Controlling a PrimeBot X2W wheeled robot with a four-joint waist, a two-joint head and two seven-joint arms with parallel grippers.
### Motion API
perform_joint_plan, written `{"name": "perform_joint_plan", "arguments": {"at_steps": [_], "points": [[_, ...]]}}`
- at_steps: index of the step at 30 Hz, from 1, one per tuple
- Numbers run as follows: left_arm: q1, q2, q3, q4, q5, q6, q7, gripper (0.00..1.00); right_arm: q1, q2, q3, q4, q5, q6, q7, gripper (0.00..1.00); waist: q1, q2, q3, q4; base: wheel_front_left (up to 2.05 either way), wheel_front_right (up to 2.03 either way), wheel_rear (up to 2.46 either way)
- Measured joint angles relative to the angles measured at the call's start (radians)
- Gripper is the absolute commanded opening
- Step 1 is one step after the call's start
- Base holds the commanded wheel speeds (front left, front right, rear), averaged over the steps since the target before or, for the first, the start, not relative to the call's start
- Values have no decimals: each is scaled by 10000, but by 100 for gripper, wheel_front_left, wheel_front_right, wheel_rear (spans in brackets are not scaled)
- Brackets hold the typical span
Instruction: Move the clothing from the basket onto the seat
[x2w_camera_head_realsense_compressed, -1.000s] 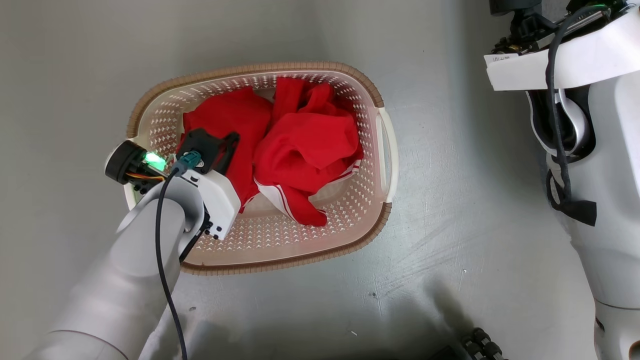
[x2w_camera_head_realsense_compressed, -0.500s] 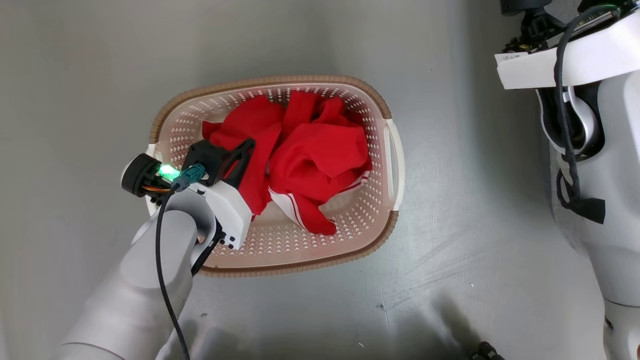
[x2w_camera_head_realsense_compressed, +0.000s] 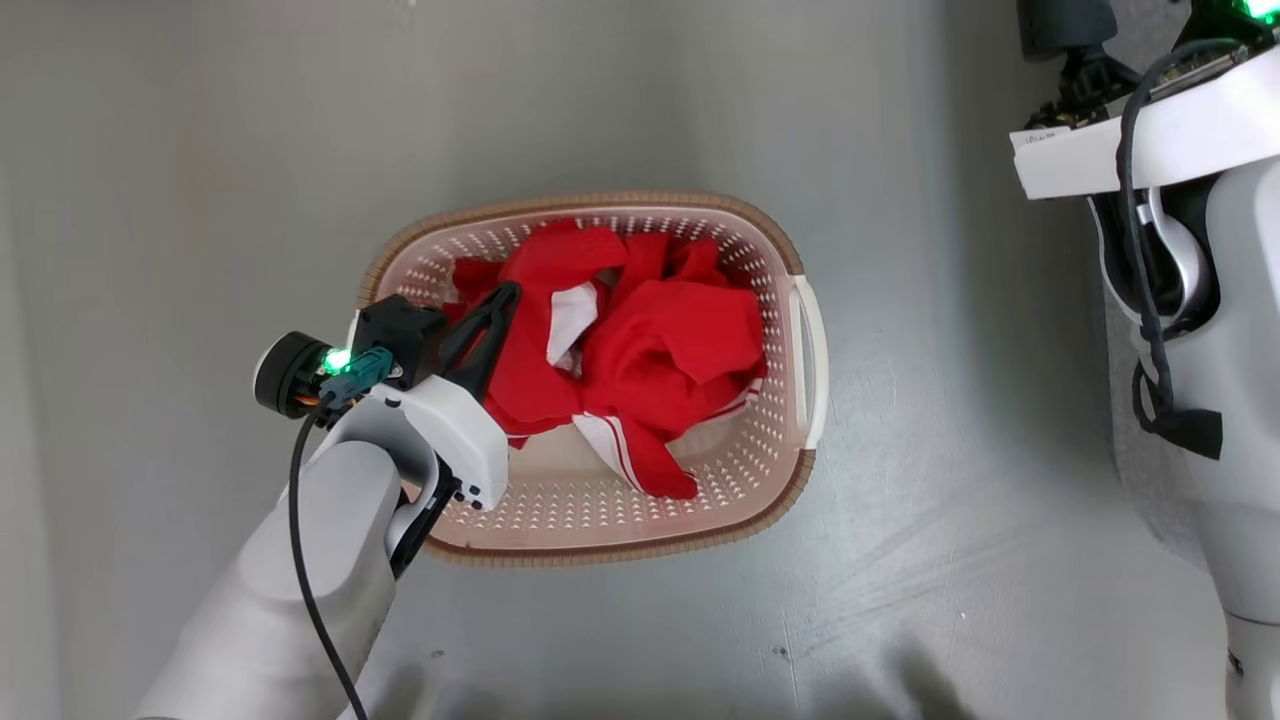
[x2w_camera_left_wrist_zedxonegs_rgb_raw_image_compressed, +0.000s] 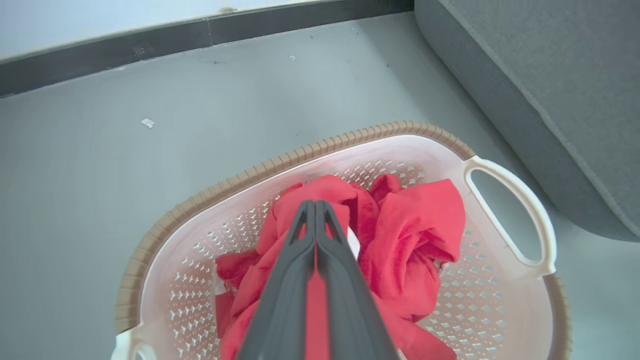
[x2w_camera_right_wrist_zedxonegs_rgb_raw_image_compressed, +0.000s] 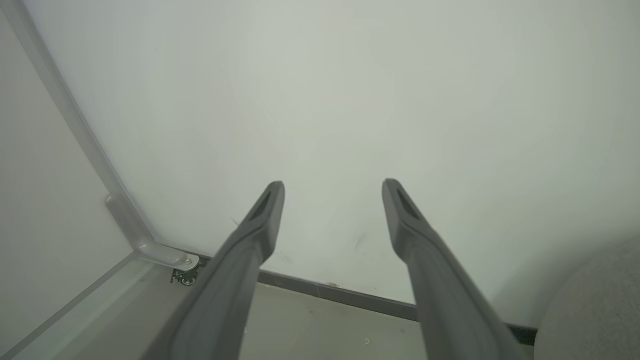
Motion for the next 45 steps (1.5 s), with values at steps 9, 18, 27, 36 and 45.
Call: {"name": "perform_joint_plan", "arguments": {"at_steps": [9,18,27,36,45], "points": [[490,4,512,-809,-489,0,-4,0,551,-115,-56,240,6,0,-2,100,0,0,-684,246,0,0,0],[1049,79,1308,-2150,-761,0,-13,0,1077,-259,-67,474,71,0,-2,100,0,0,-1442,470,0,0,0],[1702,251,1998,-3313,-798,0,-13,0,1698,-359,-44,635,117,0,0,100,-1,0,-2245,655,0,0,0],[2251,353,2652,-4276,-794,0,-15,0,2367,-357,-13,807,222,0,0,100,-1,0,-2978,769,0,0,0],[2710,545,3321,-5043,-711,0,-42,0,3209,-347,96,955,412,0,0,100,-1,0,-3807,774,0,0,0]]}}
